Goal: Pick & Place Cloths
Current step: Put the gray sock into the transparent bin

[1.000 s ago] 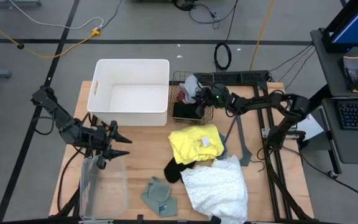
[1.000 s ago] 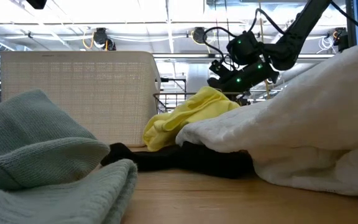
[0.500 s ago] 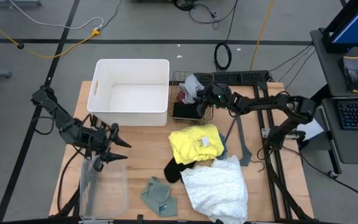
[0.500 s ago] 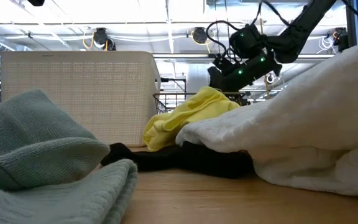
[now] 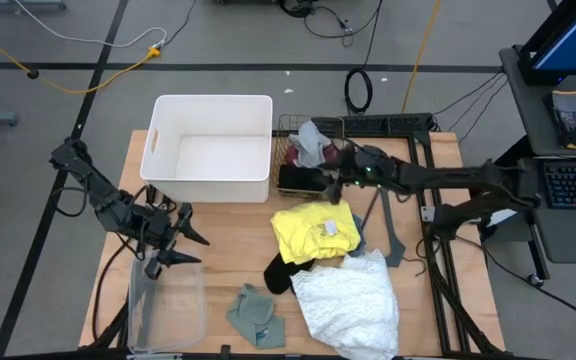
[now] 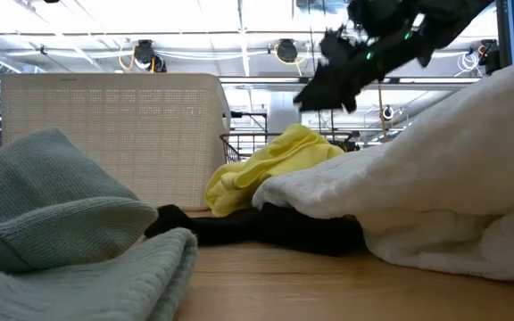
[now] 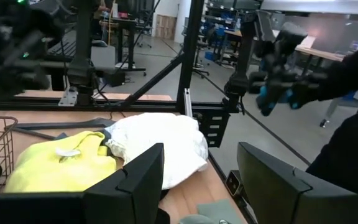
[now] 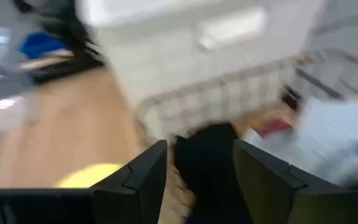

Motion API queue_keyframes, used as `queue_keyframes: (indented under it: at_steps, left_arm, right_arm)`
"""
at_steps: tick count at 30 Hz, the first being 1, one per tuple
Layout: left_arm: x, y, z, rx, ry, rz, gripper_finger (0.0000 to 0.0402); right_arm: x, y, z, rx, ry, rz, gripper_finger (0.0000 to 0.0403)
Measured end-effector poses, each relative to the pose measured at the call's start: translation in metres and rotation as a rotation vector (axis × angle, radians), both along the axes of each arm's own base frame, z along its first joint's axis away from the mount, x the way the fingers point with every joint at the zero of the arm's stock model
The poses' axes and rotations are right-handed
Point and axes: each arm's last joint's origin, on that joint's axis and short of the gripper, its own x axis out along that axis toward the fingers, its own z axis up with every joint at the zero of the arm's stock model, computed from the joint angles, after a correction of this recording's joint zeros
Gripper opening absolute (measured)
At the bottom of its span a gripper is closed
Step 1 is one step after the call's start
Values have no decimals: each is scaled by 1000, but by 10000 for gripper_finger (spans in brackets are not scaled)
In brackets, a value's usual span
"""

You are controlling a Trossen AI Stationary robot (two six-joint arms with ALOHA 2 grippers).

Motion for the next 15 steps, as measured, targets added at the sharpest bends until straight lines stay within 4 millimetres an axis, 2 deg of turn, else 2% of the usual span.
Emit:
queue_keyframes:
  at_steps: [7,15]
  left_arm:
    - [0,0,0,1,-1,0,207]
    - [0,0,0,-15,1,1,207]
  right_arm:
    - [-13,56,29,-128,-66,234,154]
    - [-29,111,38,-117,-70,456,117]
